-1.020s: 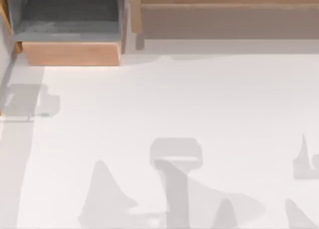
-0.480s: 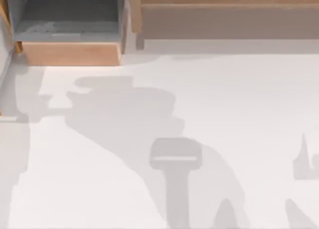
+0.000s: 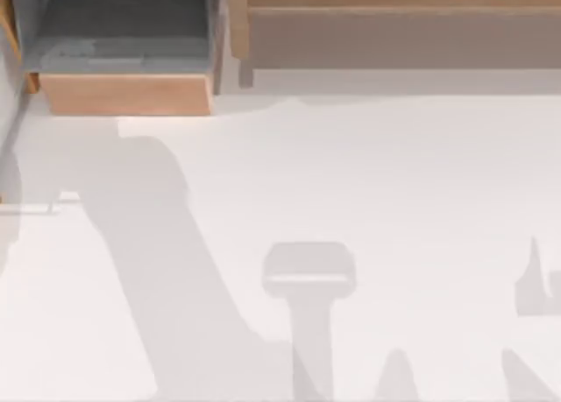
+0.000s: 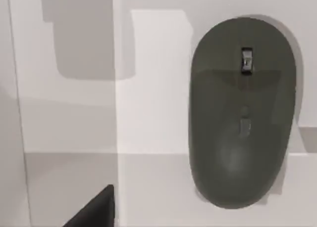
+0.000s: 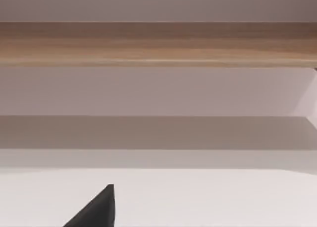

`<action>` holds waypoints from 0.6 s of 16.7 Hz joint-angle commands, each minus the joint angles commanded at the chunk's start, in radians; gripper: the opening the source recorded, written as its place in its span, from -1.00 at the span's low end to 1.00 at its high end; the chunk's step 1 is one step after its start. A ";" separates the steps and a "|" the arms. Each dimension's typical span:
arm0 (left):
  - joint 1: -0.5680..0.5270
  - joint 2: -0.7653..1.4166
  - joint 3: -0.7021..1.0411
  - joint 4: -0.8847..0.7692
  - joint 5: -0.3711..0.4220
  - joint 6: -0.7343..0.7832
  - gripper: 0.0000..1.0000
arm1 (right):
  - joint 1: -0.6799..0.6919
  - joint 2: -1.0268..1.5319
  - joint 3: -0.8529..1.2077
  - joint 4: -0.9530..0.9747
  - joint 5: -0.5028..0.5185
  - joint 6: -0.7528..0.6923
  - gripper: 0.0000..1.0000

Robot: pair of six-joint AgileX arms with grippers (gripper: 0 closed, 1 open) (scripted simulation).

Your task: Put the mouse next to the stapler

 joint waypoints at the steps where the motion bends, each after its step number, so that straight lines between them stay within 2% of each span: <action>1: 0.002 0.043 0.045 -0.020 0.003 0.005 1.00 | 0.000 0.000 0.000 0.000 0.000 0.000 1.00; 4: -0.004 0.127 0.135 -0.058 0.010 0.016 1.00 | 0.000 0.000 0.000 0.000 0.000 0.000 1.00; 10: -0.005 0.140 0.146 -0.061 0.011 0.017 1.00 | 0.000 0.000 0.000 0.000 0.000 0.000 1.00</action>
